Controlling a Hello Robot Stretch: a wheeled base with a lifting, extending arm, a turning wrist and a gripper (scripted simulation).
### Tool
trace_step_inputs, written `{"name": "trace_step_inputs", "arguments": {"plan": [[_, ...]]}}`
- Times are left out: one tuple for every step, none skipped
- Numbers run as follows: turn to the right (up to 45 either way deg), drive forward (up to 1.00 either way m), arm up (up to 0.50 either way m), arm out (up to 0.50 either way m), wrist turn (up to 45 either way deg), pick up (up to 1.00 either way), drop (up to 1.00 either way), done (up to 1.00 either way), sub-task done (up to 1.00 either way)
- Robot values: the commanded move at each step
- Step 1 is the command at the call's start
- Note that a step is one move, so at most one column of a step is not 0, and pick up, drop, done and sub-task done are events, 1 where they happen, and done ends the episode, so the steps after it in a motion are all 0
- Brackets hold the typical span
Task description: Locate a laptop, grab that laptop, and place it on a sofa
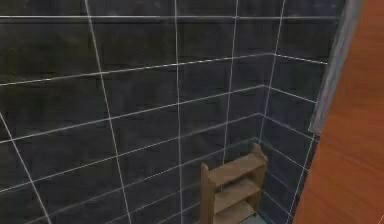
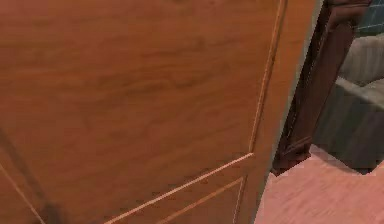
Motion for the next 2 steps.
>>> {"name": "trace_step_inputs", "arguments": {"plan": [[-45.0,0.00,0.00,0.00,0.0,0.00,0.00,0.00,0.00],[-45.0,0.00,0.00,0.00,0.0,0.00,0.00,0.00,0.00]]}}
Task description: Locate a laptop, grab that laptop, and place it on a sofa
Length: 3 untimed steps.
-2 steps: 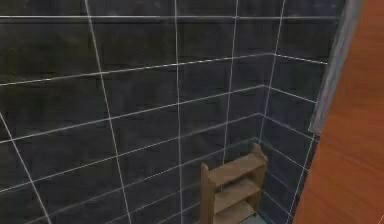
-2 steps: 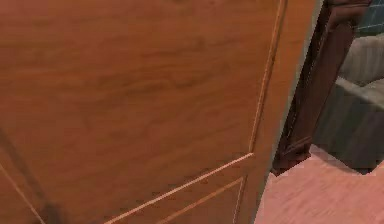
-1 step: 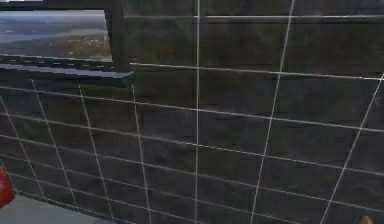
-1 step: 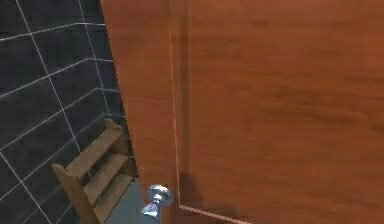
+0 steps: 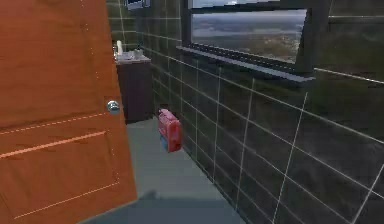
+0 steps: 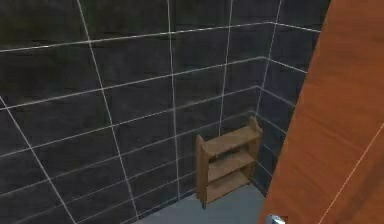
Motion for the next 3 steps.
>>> {"name": "trace_step_inputs", "arguments": {"plan": [[-33.0,0.00,0.00,0.00,0.0,0.00,0.00,0.00,0.00],[0.0,0.10,0.00,0.00,0.0,0.00,0.00,0.00,0.00],[-45.0,0.00,0.00,0.00,0.0,0.00,0.00,0.00,0.00]]}}
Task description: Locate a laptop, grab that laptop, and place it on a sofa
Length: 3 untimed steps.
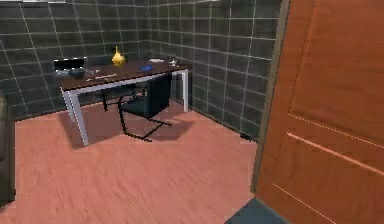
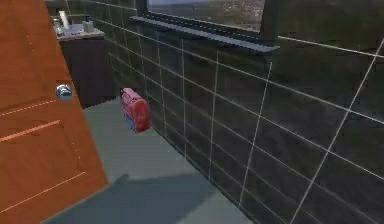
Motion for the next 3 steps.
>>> {"name": "trace_step_inputs", "arguments": {"plan": [[-33.0,0.00,0.00,0.00,0.0,0.00,0.00,0.00,0.00],[0.0,1.00,0.00,0.00,0.0,0.00,0.00,0.00,0.00],[0.0,1.00,0.00,0.00,0.0,0.00,0.00,0.00,0.00]]}}
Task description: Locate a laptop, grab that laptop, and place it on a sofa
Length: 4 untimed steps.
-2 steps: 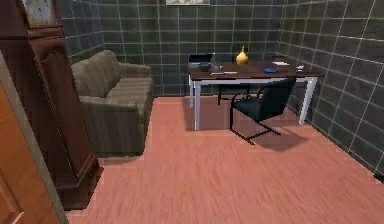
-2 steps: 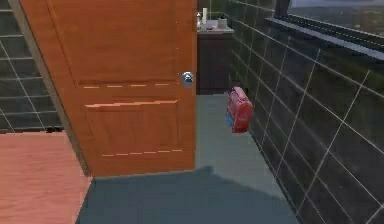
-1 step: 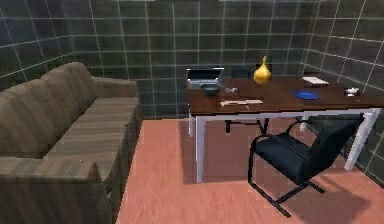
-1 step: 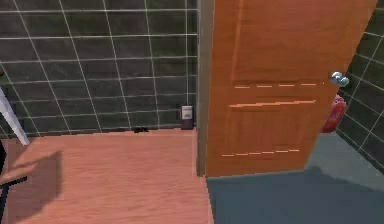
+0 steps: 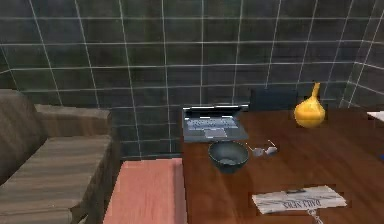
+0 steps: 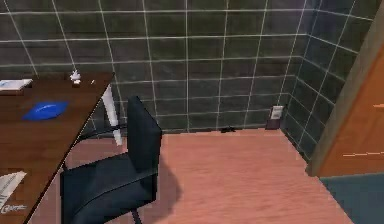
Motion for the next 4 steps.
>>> {"name": "trace_step_inputs", "arguments": {"plan": [[-45.0,0.00,0.00,0.00,0.0,0.00,0.00,0.00,0.00],[-36.0,0.00,0.00,0.00,0.0,0.00,0.00,0.00,0.00],[45.0,0.00,0.00,0.00,0.0,0.00,0.00,0.00,0.00],[45.0,0.00,0.00,0.00,0.0,0.00,0.00,0.00,0.00]]}}
